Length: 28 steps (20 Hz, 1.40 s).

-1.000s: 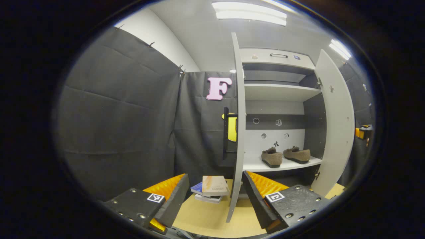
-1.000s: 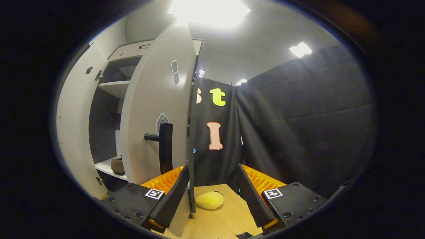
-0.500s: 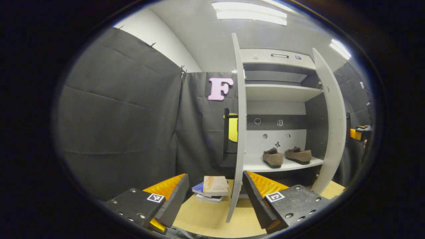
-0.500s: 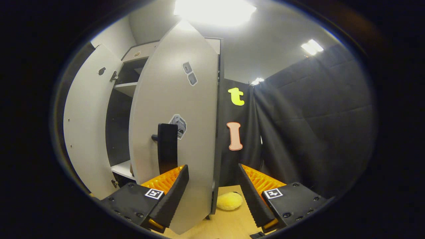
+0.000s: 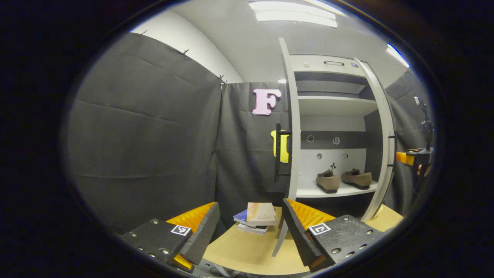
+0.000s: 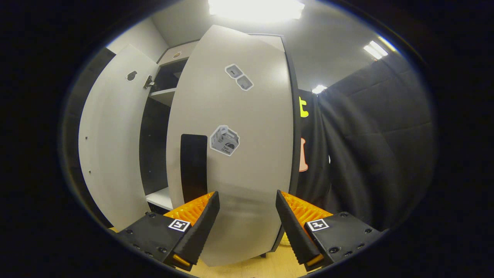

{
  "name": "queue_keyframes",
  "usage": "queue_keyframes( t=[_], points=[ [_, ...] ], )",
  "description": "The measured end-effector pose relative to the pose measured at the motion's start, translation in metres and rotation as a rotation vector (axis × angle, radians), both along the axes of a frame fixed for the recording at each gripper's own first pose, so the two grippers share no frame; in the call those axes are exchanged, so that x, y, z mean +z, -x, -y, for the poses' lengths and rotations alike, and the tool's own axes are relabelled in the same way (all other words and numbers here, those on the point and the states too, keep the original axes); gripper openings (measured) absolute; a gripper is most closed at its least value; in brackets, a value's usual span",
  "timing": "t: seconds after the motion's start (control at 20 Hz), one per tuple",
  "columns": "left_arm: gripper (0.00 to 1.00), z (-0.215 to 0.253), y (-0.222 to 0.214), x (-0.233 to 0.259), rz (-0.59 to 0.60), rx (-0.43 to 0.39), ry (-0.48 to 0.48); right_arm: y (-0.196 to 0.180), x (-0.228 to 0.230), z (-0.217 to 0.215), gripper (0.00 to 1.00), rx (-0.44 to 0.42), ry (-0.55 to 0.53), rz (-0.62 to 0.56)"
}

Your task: Grab one shoe with the right hand and put it into the shoe cabinet, grab the other shoe with the left hand and put it into the shoe cabinet; then close the right door with the right hand and the left door with the left hand.

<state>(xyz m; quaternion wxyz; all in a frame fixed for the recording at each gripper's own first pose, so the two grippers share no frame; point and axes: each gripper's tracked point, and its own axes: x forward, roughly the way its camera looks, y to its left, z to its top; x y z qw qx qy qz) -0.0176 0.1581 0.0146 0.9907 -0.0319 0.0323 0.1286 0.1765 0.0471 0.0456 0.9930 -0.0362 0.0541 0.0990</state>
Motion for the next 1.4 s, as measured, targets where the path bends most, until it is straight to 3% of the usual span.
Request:
queue_keyframes(
  t=[0.05, 0.3, 0.7, 0.75, 0.8, 0.85, 0.9, 1.0, 1.4],
  points=[
    [0.89, -0.001, 0.000, 0.000, -0.001, 0.003, 0.001, -0.001, 0.000, -0.001, 0.94, 0.005, 0.005, 0.001],
    [0.96, -0.011, -0.014, 0.003, 0.004, 0.000, 0.014, 0.012, 0.005, 0.011, 0.98, 0.008, -0.031, 0.021],
    [0.99, -0.051, -0.075, 0.018, 0.037, -0.005, -0.002, 0.063, -0.004, 0.059, 0.98, 0.005, 0.003, 0.019],
    [0.89, -0.056, -0.084, 0.021, 0.040, -0.003, -0.006, 0.068, -0.008, 0.066, 0.98, -0.005, 0.008, 0.012],
    [0.94, -0.061, -0.096, 0.020, 0.039, 0.000, -0.012, 0.073, -0.012, 0.072, 0.98, -0.016, 0.010, 0.001],
    [0.89, -0.066, -0.105, 0.022, 0.042, 0.007, -0.018, 0.078, -0.018, 0.078, 0.98, -0.026, 0.009, -0.012],
    [0.99, -0.071, -0.113, 0.023, 0.041, 0.011, -0.024, 0.081, -0.023, 0.082, 0.98, -0.033, 0.005, -0.029],
    [0.99, -0.078, -0.131, 0.027, 0.041, 0.011, -0.033, 0.088, -0.035, 0.091, 0.98, -0.050, -0.001, -0.061],
    [0.99, -0.055, -0.167, 0.059, 0.077, -0.057, -0.085, 0.099, -0.042, 0.116, 0.98, -0.099, -0.014, -0.071]
  ],
)
